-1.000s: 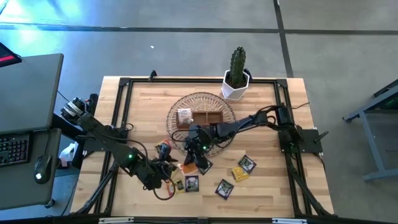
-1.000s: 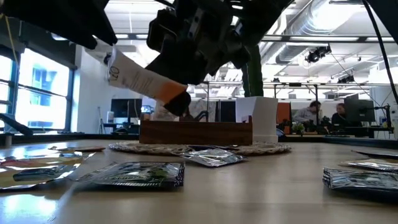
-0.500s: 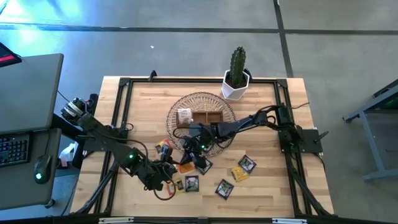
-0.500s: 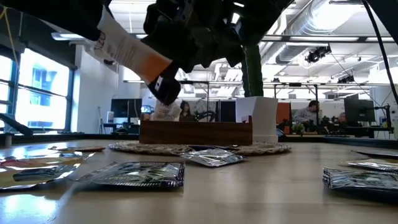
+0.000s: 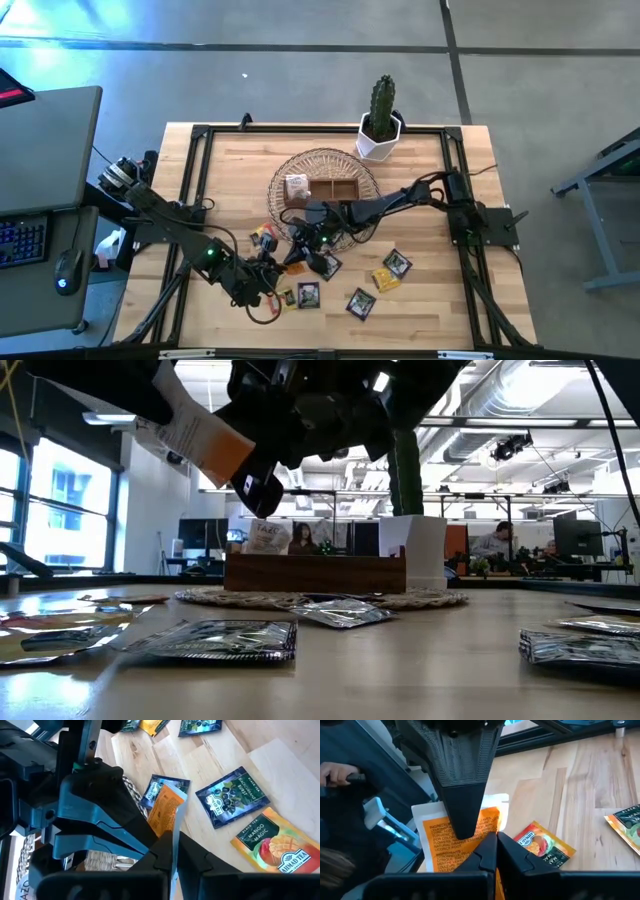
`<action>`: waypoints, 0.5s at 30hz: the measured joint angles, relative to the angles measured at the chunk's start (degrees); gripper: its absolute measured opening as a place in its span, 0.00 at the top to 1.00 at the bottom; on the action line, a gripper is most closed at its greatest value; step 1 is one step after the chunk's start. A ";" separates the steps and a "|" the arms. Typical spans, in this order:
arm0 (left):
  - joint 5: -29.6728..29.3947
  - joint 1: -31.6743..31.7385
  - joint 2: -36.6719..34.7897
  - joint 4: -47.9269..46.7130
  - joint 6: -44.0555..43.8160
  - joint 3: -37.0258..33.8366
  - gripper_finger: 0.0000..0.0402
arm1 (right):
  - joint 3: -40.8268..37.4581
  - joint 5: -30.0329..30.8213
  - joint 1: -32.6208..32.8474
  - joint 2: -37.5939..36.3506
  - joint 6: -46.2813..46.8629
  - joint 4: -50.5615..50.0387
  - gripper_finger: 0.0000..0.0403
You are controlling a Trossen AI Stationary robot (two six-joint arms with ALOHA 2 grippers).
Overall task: Pick & Place Tea
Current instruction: Put the orange tea pack into the left section of the wooden organizer
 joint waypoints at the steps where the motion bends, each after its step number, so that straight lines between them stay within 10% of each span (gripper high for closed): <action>1: -0.01 0.00 0.00 0.03 0.00 0.00 0.95 | 0.00 0.06 0.02 0.00 0.01 0.00 0.98; 15: 3.28 0.02 -0.04 -0.01 -0.41 0.00 0.99 | 0.00 -0.16 -0.21 0.00 0.04 -0.63 0.72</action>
